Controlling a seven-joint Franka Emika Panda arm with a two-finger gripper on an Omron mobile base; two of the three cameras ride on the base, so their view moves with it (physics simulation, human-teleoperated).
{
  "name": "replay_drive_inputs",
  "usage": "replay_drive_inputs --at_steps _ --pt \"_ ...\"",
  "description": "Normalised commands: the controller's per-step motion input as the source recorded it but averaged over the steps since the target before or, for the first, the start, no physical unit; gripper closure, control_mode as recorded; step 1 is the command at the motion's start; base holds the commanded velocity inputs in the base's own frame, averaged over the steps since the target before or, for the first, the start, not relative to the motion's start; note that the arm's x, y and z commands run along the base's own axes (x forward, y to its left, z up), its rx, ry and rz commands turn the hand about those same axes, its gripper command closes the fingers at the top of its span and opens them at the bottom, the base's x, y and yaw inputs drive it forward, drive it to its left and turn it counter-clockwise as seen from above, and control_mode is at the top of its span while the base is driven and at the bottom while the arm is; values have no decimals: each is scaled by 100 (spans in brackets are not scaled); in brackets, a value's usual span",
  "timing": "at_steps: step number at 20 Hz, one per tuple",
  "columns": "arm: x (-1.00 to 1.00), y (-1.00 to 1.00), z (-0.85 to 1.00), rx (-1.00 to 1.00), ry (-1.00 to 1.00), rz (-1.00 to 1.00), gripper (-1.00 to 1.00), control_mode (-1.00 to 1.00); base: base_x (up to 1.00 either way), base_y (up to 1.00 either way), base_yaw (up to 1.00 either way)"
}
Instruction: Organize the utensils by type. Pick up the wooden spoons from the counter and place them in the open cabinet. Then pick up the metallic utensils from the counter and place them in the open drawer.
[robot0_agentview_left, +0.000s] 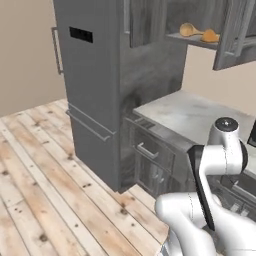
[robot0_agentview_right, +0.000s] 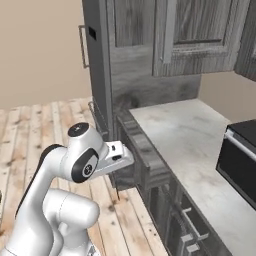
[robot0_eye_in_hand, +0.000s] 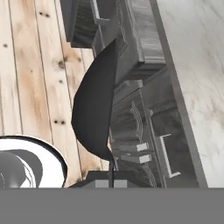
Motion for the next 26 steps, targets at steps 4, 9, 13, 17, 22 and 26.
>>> replay_drive_inputs --at_steps 4,9,13,17,22,26 --pt "0 0 0 0 0 0 100 100 8 -51 22" --pt "0 0 0 0 0 0 100 100 17 -36 17" --pt "0 0 0 0 0 0 100 100 0 -49 14" --pt "0 0 0 0 0 0 100 100 4 -41 10" --pt "0 0 0 0 0 0 100 100 11 -28 16" --pt "0 0 0 0 0 0 100 100 4 -24 24"
